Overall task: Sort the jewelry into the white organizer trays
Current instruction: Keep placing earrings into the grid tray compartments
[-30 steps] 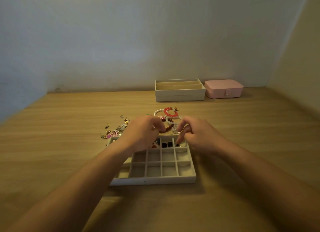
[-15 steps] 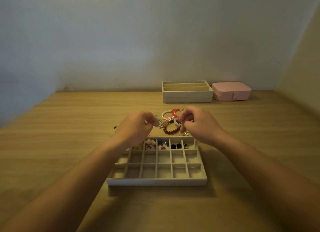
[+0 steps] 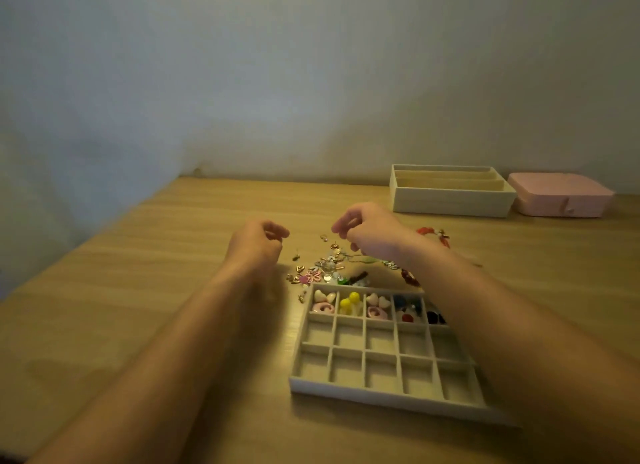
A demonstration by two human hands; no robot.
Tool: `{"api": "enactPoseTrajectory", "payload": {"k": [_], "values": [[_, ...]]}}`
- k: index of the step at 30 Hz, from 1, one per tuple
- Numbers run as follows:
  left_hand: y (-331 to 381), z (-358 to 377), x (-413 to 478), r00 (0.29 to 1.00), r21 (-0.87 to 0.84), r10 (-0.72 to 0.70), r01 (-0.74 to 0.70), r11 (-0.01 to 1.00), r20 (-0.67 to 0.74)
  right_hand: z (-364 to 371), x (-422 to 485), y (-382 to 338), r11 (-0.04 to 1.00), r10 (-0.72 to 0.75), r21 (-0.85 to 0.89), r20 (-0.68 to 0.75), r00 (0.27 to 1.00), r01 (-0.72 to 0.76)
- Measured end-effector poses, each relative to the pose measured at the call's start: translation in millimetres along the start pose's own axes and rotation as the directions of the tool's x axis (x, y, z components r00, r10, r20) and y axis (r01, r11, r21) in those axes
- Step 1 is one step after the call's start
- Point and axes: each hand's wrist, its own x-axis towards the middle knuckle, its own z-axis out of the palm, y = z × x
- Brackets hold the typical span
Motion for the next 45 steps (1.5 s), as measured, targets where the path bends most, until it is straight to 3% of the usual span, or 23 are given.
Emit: {"api": "enactPoseTrajectory", "payload": {"k": [4,11,15,19,23,26,28,31,34,38,45], "values": [[-9,8,12,0.995,0.076,0.008,-0.015,0.997,0.1,14,23,2,0.997,0.034,-0.074,0.044,0.998,-0.031],[-13,18,17,0.981,0.218,0.139,-0.166,0.962,0.133,29,45,2,0.991,-0.019,-0.133,0.019,1.0,0.022],[-17,17,15,0.984,0.165,0.144,-0.16,0.973,0.101,28,43,0,0.993,-0.026,-0.116,0.046,0.999,0.032],[-17,6,9,0.993,-0.212,0.088,-0.07,0.975,0.077,27,37,-2,0.998,-0.054,-0.038,0.075,0.996,0.057],[-10,-7,-3,0.979,-0.605,0.083,0.048,0.794,0.186,25,26,-7,0.988,-0.085,0.142,0.118,0.989,0.068],[-9,-9,-6,0.961,-0.737,0.117,0.112,0.666,0.252,23,19,-9,0.938,-0.105,0.343,0.154,0.982,0.047],[-9,-8,-6,0.965,-0.714,0.138,0.064,0.698,0.222,21,18,-9,0.941,-0.109,0.334,0.136,0.985,0.058],[-10,0,-3,0.978,-0.53,0.184,-0.105,0.842,0.099,13,24,-3,0.991,-0.077,0.107,-0.019,0.997,0.078],[-10,15,2,0.979,-0.341,0.196,-0.165,0.925,0.059,2,36,12,0.996,0.03,0.086,-0.123,0.992,-0.019],[-6,30,4,0.985,-0.166,0.157,-0.145,0.975,0.064,2,47,25,0.994,0.108,-0.007,-0.069,0.992,-0.109],[-3,36,6,0.978,-0.001,0.201,-0.201,0.98,0.054,24,61,21,0.954,0.002,-0.299,-0.027,1.0,-0.01]]}}
